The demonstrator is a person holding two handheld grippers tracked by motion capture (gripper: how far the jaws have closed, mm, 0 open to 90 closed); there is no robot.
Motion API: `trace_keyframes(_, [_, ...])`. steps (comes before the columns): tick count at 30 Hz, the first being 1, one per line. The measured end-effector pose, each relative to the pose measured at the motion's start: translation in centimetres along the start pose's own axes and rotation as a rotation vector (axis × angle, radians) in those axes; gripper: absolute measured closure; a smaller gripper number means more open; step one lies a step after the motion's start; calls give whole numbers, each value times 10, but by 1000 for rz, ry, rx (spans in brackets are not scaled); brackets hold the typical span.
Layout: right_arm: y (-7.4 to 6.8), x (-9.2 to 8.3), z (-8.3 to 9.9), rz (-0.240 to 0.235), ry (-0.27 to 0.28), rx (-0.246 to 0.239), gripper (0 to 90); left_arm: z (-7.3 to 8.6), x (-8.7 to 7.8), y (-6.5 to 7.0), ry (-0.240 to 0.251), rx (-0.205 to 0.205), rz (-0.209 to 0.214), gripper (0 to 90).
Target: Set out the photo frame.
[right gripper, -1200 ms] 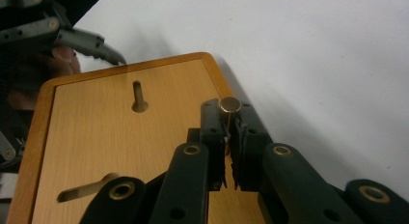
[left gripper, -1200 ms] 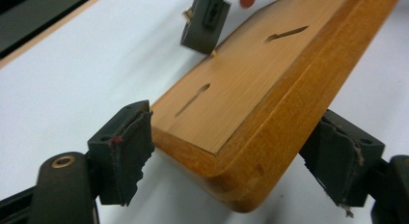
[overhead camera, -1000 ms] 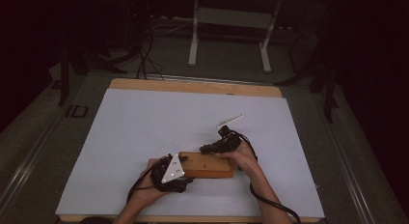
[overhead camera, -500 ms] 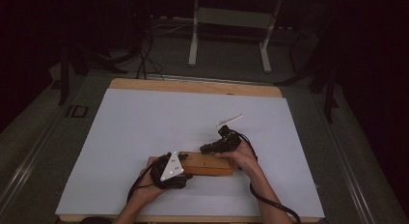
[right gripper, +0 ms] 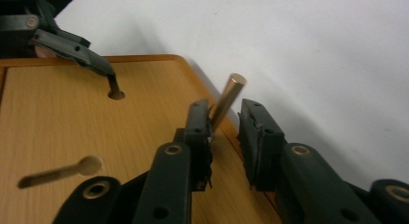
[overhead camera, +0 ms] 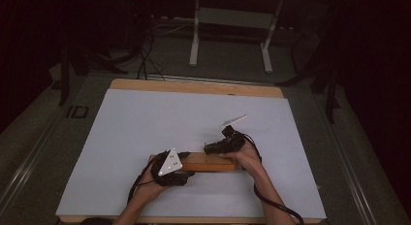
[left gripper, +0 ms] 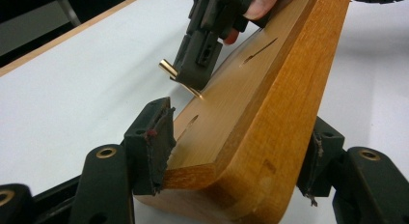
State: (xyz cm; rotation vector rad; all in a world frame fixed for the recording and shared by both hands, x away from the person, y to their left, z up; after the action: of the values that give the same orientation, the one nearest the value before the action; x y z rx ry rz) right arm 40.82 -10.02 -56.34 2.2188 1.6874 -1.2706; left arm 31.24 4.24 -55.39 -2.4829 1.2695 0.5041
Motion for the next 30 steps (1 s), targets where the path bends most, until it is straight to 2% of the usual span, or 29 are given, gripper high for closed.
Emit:
trace_keyframes(8, [4, -10, 2, 32, 24, 2, 693, -2, 0, -4, -4, -5, 17, 406])
trace_keyframes(14, [6, -21, 5, 74, 40, -12, 673, -3, 0, -6, 3, -15, 23, 411])
trace_keyframes(25, [10, -39, 14, 137, 94, -24, 652, -5, 1, -11, 14, -32, 43, 417])
trace_keyframes(30, [8, -48, 17, 160, 142, -39, 650, -6, 2, -13, 19, -40, 42, 420])
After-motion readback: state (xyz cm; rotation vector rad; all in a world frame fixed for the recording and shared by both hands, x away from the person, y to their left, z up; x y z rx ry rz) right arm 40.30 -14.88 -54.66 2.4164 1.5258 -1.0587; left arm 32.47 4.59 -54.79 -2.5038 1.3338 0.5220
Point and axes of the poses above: each handheld gripper's, and its own axes: x roughly forward along the jaws, z roughly out of its underside, y roughly to its right, the point moved 7 cm from there along x, roughly forward along the jaws, and after that the axes turned 3 degrees about -x, right-handed, at the moved point
